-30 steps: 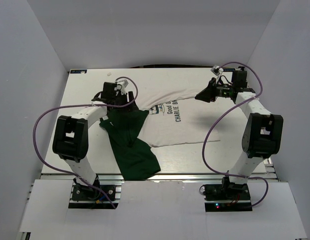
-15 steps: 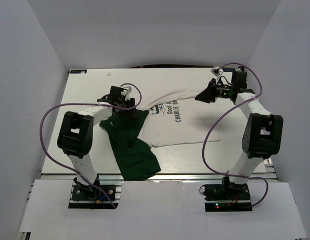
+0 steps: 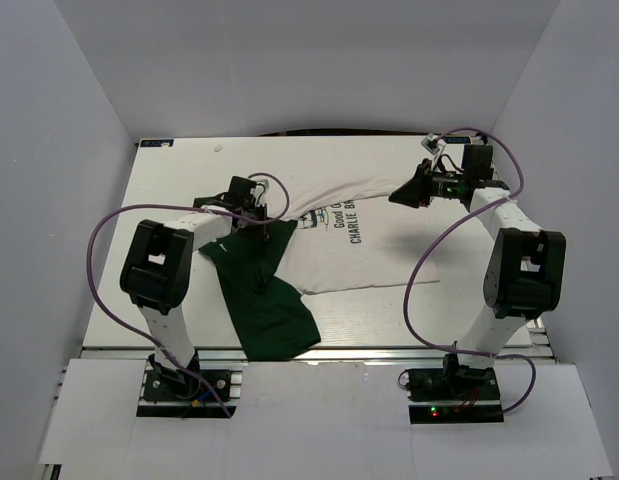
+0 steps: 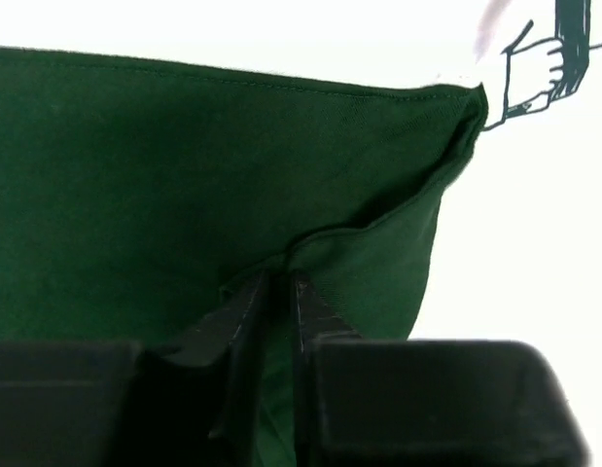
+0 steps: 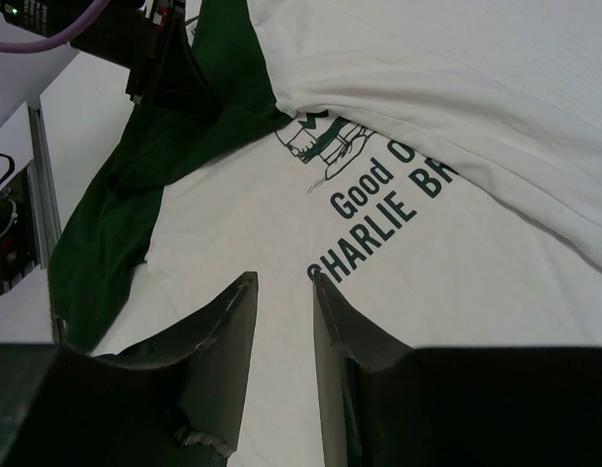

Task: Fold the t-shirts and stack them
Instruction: Fold the flattened tshirt in 1/3 of the way

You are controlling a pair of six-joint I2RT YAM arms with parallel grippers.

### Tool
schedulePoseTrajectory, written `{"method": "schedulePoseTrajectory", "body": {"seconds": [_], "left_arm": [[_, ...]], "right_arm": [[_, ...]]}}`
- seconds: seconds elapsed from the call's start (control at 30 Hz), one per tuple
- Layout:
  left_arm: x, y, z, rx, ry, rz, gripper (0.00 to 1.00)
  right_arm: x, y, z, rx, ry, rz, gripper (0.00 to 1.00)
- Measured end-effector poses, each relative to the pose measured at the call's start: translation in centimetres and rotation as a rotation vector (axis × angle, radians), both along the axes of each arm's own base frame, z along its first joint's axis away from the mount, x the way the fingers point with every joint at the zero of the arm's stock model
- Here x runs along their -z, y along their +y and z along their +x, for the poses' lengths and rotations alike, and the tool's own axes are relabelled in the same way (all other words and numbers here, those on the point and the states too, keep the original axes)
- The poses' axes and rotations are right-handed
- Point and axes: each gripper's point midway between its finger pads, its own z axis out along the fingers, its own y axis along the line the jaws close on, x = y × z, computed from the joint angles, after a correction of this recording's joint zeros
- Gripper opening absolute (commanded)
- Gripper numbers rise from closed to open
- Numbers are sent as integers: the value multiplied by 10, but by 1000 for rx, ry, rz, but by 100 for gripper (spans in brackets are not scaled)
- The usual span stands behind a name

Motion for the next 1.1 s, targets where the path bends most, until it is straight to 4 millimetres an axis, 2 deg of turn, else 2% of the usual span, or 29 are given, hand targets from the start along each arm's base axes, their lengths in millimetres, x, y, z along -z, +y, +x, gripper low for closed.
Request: {"method": "schedulePoseTrajectory", "body": {"seconds": [0.23, 0.37, 0.5, 0.67, 0.8, 0.83, 0.87, 0.93, 1.0, 1.07, 1.1], "left_arm": [[1, -3, -3, 15, -6, 18, 1], [-2, -5, -8, 26, 0, 1, 0], [-19, -14, -20, 57, 2, -52, 0], [-48, -36, -33, 100, -5, -168, 0], [-56, -58, -53, 134, 44, -260, 0], [-56, -65, -60, 143, 67, -286, 3], [-56, -70, -67, 150, 92, -310, 18], [-55, -83, -80, 168, 144, -351, 41], [-53, -96, -91, 190, 194, -389, 53], [-50, -108, -102, 203, 246, -416, 57], [-47, -113, -106, 207, 271, -428, 64]], "right_arm": [[-1, -1, 0, 6, 8, 10, 36], [-2, -2, 0, 9, 10, 12, 36], [-2, -2, 0, 10, 10, 12, 36], [-2, -2, 0, 10, 10, 12, 36], [-2, -2, 0, 10, 9, 12, 36], [-2, -2, 0, 10, 9, 12, 36], [-2, -2, 0, 10, 8, 12, 36], [-3, -2, 0, 10, 5, 12, 36], [-4, -2, 0, 10, 3, 12, 36], [-5, -2, 0, 9, 1, 12, 36], [-5, -2, 0, 9, 1, 12, 36]]}}
